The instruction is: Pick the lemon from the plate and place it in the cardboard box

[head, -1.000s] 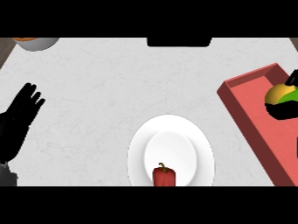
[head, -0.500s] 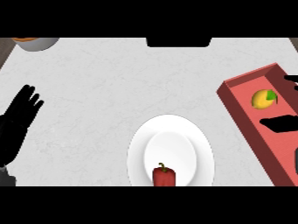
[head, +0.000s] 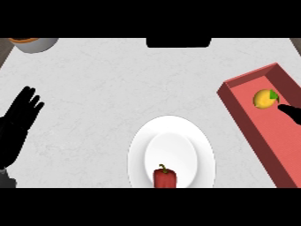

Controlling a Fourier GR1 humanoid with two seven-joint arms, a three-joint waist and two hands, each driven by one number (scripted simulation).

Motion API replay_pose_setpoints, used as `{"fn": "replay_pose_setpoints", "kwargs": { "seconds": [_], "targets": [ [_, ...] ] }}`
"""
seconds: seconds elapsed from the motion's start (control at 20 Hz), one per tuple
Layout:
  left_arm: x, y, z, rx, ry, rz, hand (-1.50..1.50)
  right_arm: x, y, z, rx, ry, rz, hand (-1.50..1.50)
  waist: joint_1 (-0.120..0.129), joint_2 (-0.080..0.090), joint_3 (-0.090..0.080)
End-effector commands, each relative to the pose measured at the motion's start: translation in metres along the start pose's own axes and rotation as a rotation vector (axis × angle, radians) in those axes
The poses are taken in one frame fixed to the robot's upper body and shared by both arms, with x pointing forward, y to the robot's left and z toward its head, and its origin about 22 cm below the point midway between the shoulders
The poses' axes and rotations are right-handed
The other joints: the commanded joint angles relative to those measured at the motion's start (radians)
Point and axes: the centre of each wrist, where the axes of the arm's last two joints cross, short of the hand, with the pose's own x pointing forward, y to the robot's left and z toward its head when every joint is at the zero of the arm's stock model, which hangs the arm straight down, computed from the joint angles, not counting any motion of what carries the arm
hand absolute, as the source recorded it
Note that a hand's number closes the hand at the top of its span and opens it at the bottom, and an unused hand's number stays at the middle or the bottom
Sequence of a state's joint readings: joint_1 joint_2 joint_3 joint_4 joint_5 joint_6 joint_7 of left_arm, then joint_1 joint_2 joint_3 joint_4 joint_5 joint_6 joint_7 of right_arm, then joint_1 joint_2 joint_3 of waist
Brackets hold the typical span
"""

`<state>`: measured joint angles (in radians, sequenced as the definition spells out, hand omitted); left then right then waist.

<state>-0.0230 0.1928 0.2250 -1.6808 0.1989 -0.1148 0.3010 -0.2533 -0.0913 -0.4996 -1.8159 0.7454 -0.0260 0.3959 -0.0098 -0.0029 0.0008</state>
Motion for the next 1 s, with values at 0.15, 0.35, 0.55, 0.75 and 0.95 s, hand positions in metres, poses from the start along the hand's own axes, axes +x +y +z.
{"fn": "replay_pose_setpoints", "kwargs": {
  "seconds": [0.15, 0.35, 0.55, 0.75, 0.95],
  "targets": [
    [0.007, -0.006, -0.011, 0.001, -0.012, 0.013, 0.00, -0.019, -0.082, -0.003, -0.079, 0.029, -0.153, -1.50, -0.006, 0.000, -0.001],
    [-0.004, 0.005, -0.010, 0.004, 0.009, 0.007, 0.00, -0.048, -0.108, 0.004, -0.095, 0.056, -0.207, -1.50, 0.000, 0.001, -0.001],
    [0.004, -0.004, -0.002, 0.004, 0.010, -0.005, 0.00, -0.074, -0.139, 0.011, -0.056, 0.003, -0.197, -1.50, 0.003, 0.001, 0.000],
    [0.000, 0.004, 0.000, -0.017, 0.001, -0.004, 0.00, -0.094, -0.141, 0.026, -0.059, 0.011, -0.199, -1.50, 0.007, 0.002, -0.001],
    [0.003, 0.000, 0.003, -0.018, -0.001, 0.003, 0.00, -0.100, -0.150, 0.031, -0.026, 0.033, -0.179, -1.50, 0.008, 0.002, -0.001]
  ]
}}
